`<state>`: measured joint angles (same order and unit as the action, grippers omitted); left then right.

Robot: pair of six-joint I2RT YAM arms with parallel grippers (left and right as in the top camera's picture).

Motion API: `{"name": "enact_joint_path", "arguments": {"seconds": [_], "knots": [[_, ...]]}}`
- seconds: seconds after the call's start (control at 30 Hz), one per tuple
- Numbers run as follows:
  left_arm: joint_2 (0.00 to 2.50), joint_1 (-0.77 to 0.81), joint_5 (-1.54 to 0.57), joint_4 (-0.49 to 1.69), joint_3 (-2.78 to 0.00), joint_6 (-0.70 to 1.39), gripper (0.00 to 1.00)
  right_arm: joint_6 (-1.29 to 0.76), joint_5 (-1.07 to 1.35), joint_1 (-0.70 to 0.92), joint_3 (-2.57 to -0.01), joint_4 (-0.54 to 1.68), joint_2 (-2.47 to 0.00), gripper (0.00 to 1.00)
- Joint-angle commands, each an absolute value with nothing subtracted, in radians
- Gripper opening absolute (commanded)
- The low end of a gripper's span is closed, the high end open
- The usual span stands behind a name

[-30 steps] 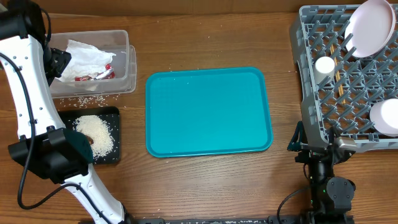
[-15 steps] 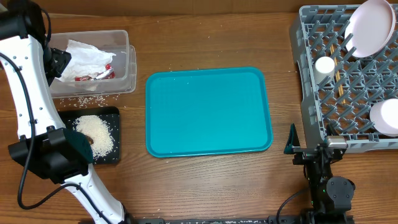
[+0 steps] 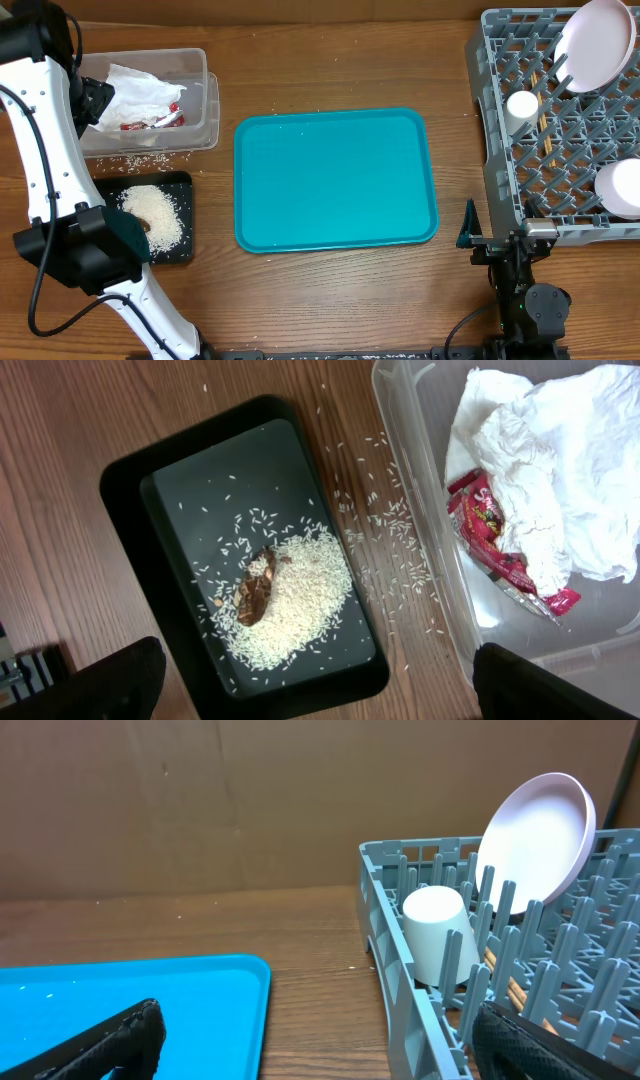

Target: Sort waste into correct bins and load items into the dishwasher

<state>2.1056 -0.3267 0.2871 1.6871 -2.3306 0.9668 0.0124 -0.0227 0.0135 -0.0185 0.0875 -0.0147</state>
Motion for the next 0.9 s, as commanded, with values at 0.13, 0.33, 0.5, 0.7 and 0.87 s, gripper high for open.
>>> {"name": "enact_joint_path", "arguments": {"seconds": [0.13,0.33,0.5,0.7,0.87], "knots": [[2.086,-0.319,0.294,1.69,-2.33,0.98,1.0,0.019,-0.016,0.011,-0.008,0.083,-0.003,1.0],[2.089,-0.319,0.294,1.69,-2.33,0.98,1.0,0.019,-0.016,0.011,-0.008,0.083,-0.003,1.0],[2.089,-0.319,0.294,1.69,-2.33,0.98,1.0,0.019,-0.016,0.011,-0.008,0.083,-0.003,1.0],[2.087,-0.319,0.294,1.689,-2.33,0.98,1.0,0.019,-0.016,0.011,-0.008,0.083,-0.003,1.0],[2.087,-0.319,0.294,1.69,-2.33,0.845,1.0,0.019,-0.016,0.011,-0.008,0.083,-0.003,1.0]]}}
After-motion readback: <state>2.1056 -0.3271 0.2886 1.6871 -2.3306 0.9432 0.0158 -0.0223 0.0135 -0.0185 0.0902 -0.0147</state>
